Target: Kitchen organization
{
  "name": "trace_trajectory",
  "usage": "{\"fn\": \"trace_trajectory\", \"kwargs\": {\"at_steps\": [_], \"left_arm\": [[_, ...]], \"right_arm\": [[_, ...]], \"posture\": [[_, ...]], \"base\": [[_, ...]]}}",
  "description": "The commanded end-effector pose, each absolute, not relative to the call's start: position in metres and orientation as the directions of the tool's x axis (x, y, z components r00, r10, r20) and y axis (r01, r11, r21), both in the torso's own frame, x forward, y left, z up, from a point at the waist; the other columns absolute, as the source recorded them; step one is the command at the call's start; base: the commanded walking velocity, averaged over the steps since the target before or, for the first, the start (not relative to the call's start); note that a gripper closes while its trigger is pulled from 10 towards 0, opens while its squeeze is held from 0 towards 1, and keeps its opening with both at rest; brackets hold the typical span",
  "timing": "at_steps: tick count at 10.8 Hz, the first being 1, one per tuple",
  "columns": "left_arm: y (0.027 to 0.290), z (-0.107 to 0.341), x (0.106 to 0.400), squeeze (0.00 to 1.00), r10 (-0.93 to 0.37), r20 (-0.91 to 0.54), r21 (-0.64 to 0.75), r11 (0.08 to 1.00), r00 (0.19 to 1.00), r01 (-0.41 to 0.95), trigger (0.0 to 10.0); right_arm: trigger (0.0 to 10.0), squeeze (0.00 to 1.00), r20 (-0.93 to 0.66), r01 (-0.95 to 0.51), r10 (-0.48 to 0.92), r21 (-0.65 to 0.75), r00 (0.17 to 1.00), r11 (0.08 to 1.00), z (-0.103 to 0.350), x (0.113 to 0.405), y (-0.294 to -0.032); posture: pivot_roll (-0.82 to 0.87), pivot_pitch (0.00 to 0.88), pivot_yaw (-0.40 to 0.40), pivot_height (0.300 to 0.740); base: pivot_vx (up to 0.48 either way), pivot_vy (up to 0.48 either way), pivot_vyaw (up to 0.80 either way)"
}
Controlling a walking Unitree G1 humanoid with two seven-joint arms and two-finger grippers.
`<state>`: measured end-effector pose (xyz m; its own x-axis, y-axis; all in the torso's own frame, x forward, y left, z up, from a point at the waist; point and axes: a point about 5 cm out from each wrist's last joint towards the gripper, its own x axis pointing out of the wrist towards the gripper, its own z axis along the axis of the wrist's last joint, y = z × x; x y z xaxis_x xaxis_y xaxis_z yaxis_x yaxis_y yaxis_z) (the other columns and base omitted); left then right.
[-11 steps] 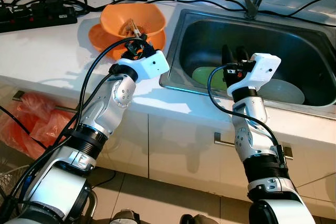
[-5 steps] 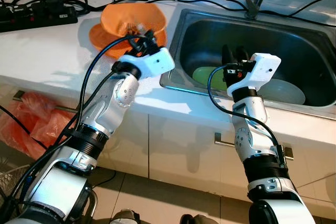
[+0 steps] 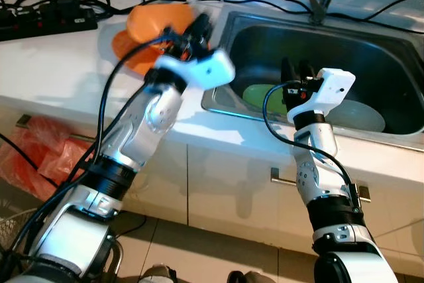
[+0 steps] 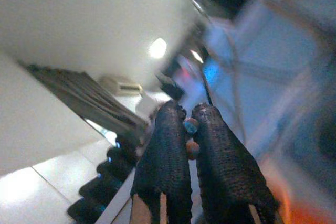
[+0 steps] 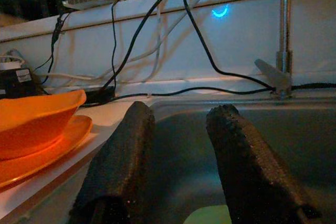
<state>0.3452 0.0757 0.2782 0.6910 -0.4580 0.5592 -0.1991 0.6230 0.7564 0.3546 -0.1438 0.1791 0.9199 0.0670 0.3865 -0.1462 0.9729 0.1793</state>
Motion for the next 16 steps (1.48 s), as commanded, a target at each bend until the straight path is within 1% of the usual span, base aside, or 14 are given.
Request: {"fn": "trace_trajectory", "kwargs": {"at_steps": [1, 2, 3, 4, 5, 6, 7, 8, 10, 13, 15, 16], "left_arm": [[0.064, 0.298, 0.334, 0.0, -0.486, 0.614, 0.682, 0.723, 0.622, -0.109, 3.4], [0.058, 0.3, 0.33, 0.0, -0.495, 0.608, 0.597, 0.801, 0.621, 0.053, 10.0], [0.055, 0.298, 0.329, 0.0, -0.493, 0.6, 0.548, 0.827, 0.63, 0.126, 10.0], [0.052, 0.292, 0.329, 0.0, -0.504, 0.565, 0.461, 0.85, 0.654, 0.257, 10.0], [0.051, 0.291, 0.327, 0.0, -0.516, 0.55, 0.387, 0.854, 0.657, 0.347, 10.0], [0.052, 0.289, 0.326, 0.0, -0.531, 0.53, 0.317, 0.847, 0.661, 0.426, 10.0], [0.053, 0.287, 0.325, 0.0, -0.55, 0.508, 0.275, 0.833, 0.663, 0.48, 10.0], [0.053, 0.286, 0.323, 0.0, -0.566, 0.497, 0.235, 0.817, 0.658, 0.526, 10.0], [0.054, 0.286, 0.319, 0.0, -0.585, 0.487, 0.184, 0.795, 0.649, 0.579, 10.0], [0.051, 0.284, 0.315, 0.0, -0.63, 0.458, 0.176, 0.756, 0.628, 0.63, 10.0], [0.05, 0.279, 0.314, 0.0, -0.65, 0.421, 0.184, 0.744, 0.633, 0.642, 10.0], [0.048, 0.273, 0.312, 0.0, -0.682, 0.383, 0.186, 0.717, 0.623, 0.672, 10.0]], "right_arm": [[10.0, 0.0, 0.404, -0.143, 0.06, 0.18, 0.913, 0.973, 0.184, 0.355, -0.145], [10.0, 0.0, 0.406, -0.139, 0.067, 0.151, 0.911, 0.979, 0.184, 0.355, -0.145], [10.0, 0.0, 0.407, -0.136, 0.076, 0.121, 0.91, 0.983, 0.184, 0.355, -0.144], [10.0, 0.0, 0.419, -0.111, 0.079, 0.051, 0.905, 0.993, 0.185, 0.354, -0.146], [10.0, 0.0, 0.44, -0.076, 0.084, -0.037, 0.894, 0.996, 0.188, 0.353, -0.148], [10.0, 0.0, 0.469, -0.014, 0.111, -0.206, 0.876, 0.978, 0.193, 0.352, -0.147], [10.0, 0.0, 0.489, 0.055, 0.135, -0.356, 0.862, 0.933, 0.195, 0.351, -0.146], [10.0, 0.0, 0.498, 0.092, 0.16, -0.444, 0.852, 0.891, 0.195, 0.35, -0.145], [10.0, 0.0, 0.486, 0.087, 0.244, -0.562, 0.839, 0.823, 0.19, 0.349, -0.134], [10.0, 0.0, 0.489, 0.094, 0.275, -0.604, 0.828, 0.791, 0.186, 0.348, -0.128], [10.0, 0.0, 0.492, 0.099, 0.269, -0.6, 0.828, 0.794, 0.186, 0.348, -0.128], [10.0, 0.0, 0.495, 0.102, 0.268, -0.601, 0.827, 0.793, 0.185, 0.348, -0.127]], "posture": [[0.09, 0.09, -0.034, 0.74], [0.09, 0.09, -0.034, 0.74], [0.09, 0.09, -0.034, 0.74], [0.09, 0.09, -0.034, 0.74], [0.08, 0.097, -0.035, 0.74], [0.08, 0.097, -0.035, 0.74], [0.08, 0.097, -0.035, 0.74], [0.08, 0.099, -0.039, 0.74], [0.08, 0.1, -0.041, 0.74], [0.08, 0.099, -0.041, 0.74], [0.08, 0.099, -0.041, 0.74], [0.08, 0.098, -0.038, 0.74]], "base": [[0.0, 0.0, 0.0], [0.0, 0.0, 0.0], [0.0, 0.0, 0.0], [0.0, 0.0, 0.0], [0.0, 0.0, 0.0], [0.0, 0.0, 0.0], [0.0, 0.0, 0.0], [0.0, 0.0, 0.0], [0.0, 0.0, 0.0], [0.0, 0.0, 0.0], [0.0, 0.0, 0.0], [0.0, 0.0, 0.0]]}}
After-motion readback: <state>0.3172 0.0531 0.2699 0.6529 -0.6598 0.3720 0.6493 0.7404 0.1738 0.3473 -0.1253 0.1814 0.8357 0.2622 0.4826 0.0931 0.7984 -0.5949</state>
